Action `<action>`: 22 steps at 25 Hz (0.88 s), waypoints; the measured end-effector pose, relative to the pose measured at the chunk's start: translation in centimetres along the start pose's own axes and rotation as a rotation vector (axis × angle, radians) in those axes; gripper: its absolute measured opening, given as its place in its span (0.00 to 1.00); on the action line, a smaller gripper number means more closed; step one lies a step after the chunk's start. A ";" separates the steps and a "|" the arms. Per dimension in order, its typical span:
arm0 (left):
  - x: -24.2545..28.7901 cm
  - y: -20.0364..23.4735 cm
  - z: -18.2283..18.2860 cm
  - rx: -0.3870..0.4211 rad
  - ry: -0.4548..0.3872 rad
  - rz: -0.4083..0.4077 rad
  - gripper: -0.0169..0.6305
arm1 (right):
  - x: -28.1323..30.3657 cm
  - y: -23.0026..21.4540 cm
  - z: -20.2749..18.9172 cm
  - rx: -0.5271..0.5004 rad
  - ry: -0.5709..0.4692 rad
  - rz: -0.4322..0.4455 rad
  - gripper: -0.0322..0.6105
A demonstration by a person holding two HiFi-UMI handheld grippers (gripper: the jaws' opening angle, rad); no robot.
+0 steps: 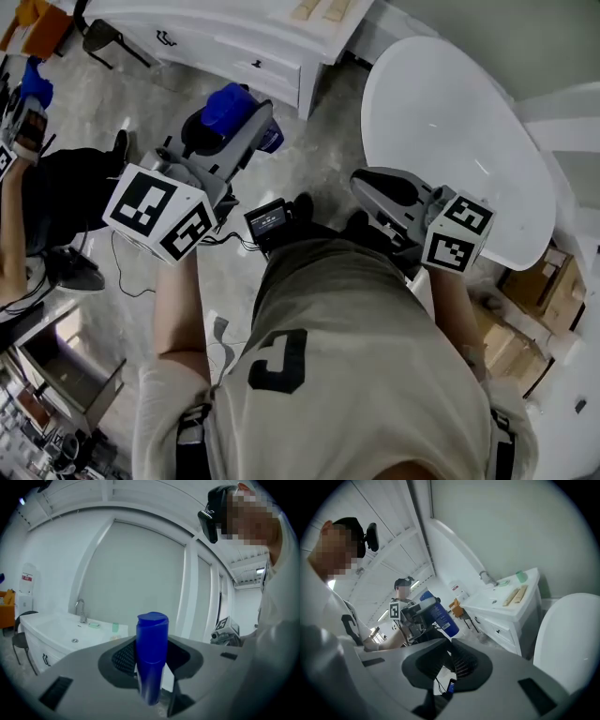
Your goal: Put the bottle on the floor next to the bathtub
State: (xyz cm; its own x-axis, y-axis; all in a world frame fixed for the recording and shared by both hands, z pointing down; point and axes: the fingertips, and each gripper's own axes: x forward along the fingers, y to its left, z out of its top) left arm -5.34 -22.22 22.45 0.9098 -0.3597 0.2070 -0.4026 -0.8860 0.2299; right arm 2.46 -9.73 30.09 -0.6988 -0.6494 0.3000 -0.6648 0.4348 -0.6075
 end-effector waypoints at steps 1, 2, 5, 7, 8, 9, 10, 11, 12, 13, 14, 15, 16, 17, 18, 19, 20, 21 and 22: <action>0.3 -0.1 -0.6 0.007 0.022 0.007 0.32 | -0.4 -0.2 -0.3 0.006 -0.005 -0.010 0.10; 0.7 -0.2 -1.2 0.016 0.045 0.018 0.32 | -0.7 -0.3 -0.6 0.012 -0.008 -0.016 0.10; 1.7 -0.8 -2.7 0.040 0.094 0.058 0.32 | -1.7 -0.8 -1.3 0.022 -0.016 -0.018 0.10; 2.2 -1.6 -3.0 0.036 0.094 0.068 0.32 | -2.4 -1.0 -1.4 0.013 -0.026 -0.005 0.10; 2.4 -2.0 -3.0 0.028 0.091 0.069 0.32 | -2.7 -1.1 -1.5 0.008 -0.031 0.007 0.10; 2.6 -2.5 -3.0 0.021 0.091 0.072 0.32 | -3.1 -1.2 -1.6 0.008 -0.032 0.019 0.10; 2.9 -3.2 -3.1 0.019 0.094 0.076 0.32 | -3.5 -1.3 -1.9 0.010 -0.030 0.029 0.10; 3.1 -3.8 -3.1 0.023 0.096 0.083 0.32 | -4.1 -1.4 -2.1 0.009 -0.028 0.037 0.10; 3.4 -4.5 -3.1 0.034 0.094 0.090 0.32 | -4.6 -1.7 -2.1 0.002 -0.030 0.046 0.10; 3.8 -5.1 -2.9 0.047 0.087 0.095 0.32 | -5.1 -2.0 -1.9 -0.010 -0.037 0.054 0.10; 4.2 -5.7 -2.7 0.057 0.078 0.099 0.32 | -5.6 -2.4 -1.7 -0.024 -0.049 0.063 0.10; 4.5 -6.3 -2.6 0.057 0.072 0.101 0.32 | -6.1 -2.6 -1.7 -0.028 -0.061 0.071 0.10; 4.5 -7.1 -2.8 0.043 0.073 0.104 0.32 | -6.8 -2.6 -2.2 -0.017 -0.067 0.077 0.10; 4.4 -8.1 -3.2 0.018 0.075 0.107 0.32 | -7.6 -2.5 -3.0 0.007 -0.067 0.080 0.10; 4.4 -9.2 -3.3 -0.014 0.072 0.109 0.32 | -8.6 -2.6 -3.7 0.036 -0.065 0.082 0.10; 4.6 -10.4 -3.2 -0.045 0.063 0.106 0.32 | -9.7 -2.7 -4.1 0.063 -0.065 0.084 0.10; 4.9 -11.5 -2.9 -0.073 0.051 0.100 0.32 | -10.8 -3.0 -4.2 0.089 -0.069 0.086 0.10; 5.1 -12.4 -2.7 -0.096 0.040 0.094 0.32 | -11.6 -3.2 -4.3 0.111 -0.076 0.090 0.10; 5.2 -13.1 -2.5 -0.112 0.034 0.092 0.32 | -12.1 -3.4 -4.5 0.128 -0.081 0.095 0.10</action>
State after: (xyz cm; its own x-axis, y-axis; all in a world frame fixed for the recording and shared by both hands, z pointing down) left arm 4.44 -11.72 22.86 0.8656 -0.4255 0.2641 -0.4942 -0.8112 0.3125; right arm 12.03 -0.56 31.81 -0.7300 -0.6594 0.1798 -0.5539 0.4167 -0.7208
